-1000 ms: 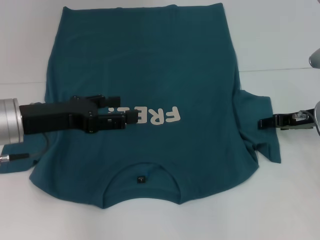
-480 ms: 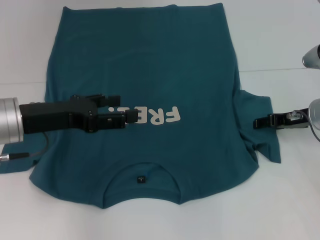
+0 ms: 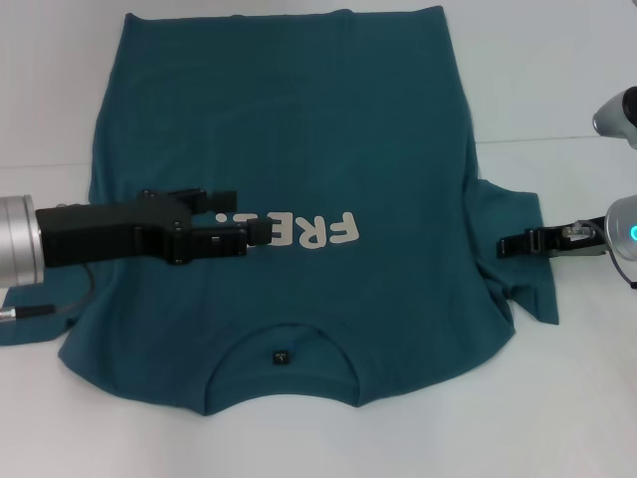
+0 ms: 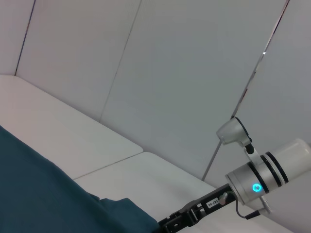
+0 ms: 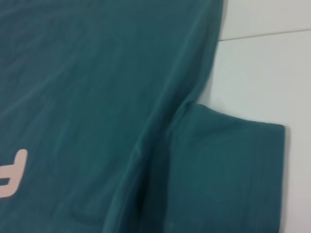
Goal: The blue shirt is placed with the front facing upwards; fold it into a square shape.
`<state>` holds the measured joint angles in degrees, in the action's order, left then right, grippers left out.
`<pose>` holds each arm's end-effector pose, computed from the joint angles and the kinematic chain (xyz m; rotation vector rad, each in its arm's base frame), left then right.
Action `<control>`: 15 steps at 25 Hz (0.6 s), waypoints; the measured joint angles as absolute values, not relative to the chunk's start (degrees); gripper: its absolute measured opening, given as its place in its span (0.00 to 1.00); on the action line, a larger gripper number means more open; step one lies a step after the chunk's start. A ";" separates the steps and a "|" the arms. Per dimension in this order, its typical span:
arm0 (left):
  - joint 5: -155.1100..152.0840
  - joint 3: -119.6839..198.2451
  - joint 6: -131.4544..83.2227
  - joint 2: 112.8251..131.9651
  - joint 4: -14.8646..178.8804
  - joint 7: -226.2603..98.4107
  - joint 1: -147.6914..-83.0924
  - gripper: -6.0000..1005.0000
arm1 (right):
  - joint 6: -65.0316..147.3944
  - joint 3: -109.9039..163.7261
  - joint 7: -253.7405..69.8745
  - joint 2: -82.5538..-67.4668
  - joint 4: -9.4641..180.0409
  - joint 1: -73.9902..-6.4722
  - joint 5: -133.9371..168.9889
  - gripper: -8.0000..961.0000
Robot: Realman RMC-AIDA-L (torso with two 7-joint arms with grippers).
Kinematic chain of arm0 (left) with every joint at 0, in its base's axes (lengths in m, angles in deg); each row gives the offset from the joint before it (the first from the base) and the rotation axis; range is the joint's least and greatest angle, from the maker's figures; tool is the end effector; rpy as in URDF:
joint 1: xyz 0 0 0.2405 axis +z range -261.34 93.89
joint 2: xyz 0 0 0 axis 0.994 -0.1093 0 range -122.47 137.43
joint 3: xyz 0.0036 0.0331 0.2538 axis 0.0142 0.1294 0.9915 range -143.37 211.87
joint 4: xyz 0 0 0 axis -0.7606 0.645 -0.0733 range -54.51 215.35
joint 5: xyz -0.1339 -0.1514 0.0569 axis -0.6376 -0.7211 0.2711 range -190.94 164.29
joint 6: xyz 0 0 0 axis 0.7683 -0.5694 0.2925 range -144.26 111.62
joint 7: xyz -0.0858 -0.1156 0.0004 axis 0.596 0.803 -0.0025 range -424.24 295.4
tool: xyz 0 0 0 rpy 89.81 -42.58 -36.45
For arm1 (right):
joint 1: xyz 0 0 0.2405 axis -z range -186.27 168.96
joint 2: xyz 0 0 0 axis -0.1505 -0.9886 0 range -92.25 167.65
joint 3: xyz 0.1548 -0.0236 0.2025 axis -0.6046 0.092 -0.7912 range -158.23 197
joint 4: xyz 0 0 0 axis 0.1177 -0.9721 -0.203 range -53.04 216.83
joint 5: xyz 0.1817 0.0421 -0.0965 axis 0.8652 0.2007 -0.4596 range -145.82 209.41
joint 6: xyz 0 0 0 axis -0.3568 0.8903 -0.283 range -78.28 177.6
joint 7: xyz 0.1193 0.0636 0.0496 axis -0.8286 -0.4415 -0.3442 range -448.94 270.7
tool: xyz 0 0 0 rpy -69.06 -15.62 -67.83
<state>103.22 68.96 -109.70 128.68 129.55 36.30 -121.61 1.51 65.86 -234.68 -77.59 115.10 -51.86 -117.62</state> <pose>-0.1982 0.3678 0.0294 -2.7085 -0.7877 -0.8158 0.3073 0.4300 0.0206 -1.9129 1.4652 0.0400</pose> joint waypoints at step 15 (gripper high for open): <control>103.22 68.88 -109.66 128.77 129.63 36.30 -121.60 0.87 | 2.92 65.58 -234.76 -78.14 114.57 -52.97 -117.43 0.79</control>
